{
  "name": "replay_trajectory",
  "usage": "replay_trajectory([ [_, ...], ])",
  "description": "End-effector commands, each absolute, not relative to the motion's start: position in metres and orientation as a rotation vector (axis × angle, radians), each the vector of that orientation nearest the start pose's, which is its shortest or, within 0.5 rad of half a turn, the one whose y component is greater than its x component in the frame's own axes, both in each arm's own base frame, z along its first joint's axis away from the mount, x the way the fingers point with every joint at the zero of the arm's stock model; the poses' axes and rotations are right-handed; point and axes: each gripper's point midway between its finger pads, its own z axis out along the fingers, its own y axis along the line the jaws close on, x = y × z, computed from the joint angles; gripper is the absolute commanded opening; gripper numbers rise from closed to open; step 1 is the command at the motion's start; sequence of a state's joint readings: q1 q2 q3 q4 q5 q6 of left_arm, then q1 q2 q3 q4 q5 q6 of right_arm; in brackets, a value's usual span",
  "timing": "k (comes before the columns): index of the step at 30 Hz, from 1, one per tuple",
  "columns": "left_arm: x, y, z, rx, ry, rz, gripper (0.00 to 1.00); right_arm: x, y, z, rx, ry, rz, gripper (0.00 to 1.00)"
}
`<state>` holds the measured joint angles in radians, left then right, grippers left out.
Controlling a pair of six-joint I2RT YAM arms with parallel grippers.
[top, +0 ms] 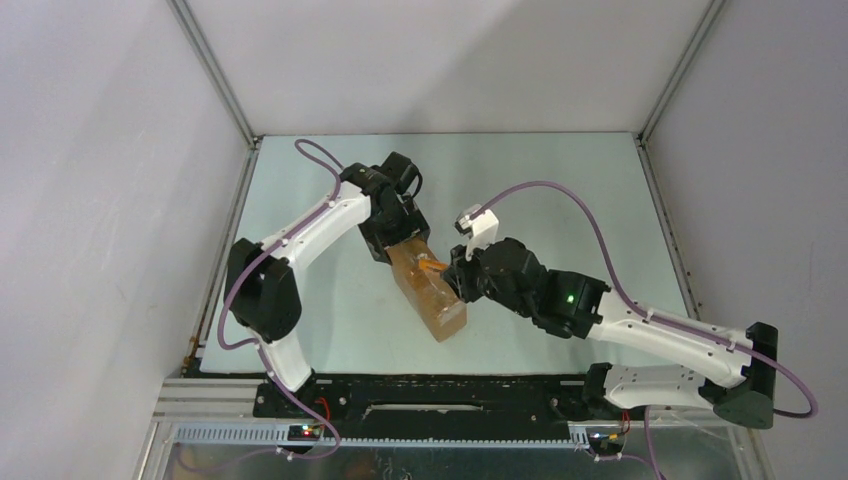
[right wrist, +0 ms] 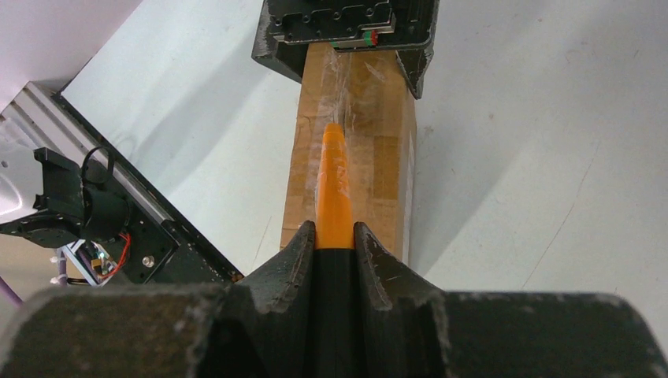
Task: Unpack the express box
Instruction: Cut the express box at the center of the board.
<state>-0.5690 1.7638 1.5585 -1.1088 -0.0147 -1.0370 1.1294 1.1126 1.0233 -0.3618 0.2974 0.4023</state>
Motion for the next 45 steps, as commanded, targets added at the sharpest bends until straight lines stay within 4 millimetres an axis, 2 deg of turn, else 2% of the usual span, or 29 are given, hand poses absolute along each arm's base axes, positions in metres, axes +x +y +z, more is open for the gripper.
replay_trajectory([
  [1, 0.294, -0.23, 0.134, -0.65, 2.867, -0.262, 0.81, 0.19, 0.302, 0.252, -0.558, 1.978, 0.597, 0.0],
  [17, 0.294, -0.229, 0.13, -0.673, 2.872, -0.247, 0.78, 0.187, 0.289, 0.268, -0.531, 1.947, 0.598, 0.0],
  [25, 0.295, -0.23, 0.129, -0.673, 2.877, -0.251, 0.78, 0.178, 0.294, 0.256, -0.589, 1.985, 0.608, 0.0],
  [34, 0.295, -0.231, 0.127, -0.676, 2.88, -0.249, 0.78, 0.173, 0.292, 0.278, -0.57, 1.92, 0.668, 0.0],
  [45, 0.295, -0.231, 0.126, -0.676, 2.88, -0.249, 0.77, 0.172, 0.301, 0.266, -0.613, 1.941, 0.653, 0.0],
])
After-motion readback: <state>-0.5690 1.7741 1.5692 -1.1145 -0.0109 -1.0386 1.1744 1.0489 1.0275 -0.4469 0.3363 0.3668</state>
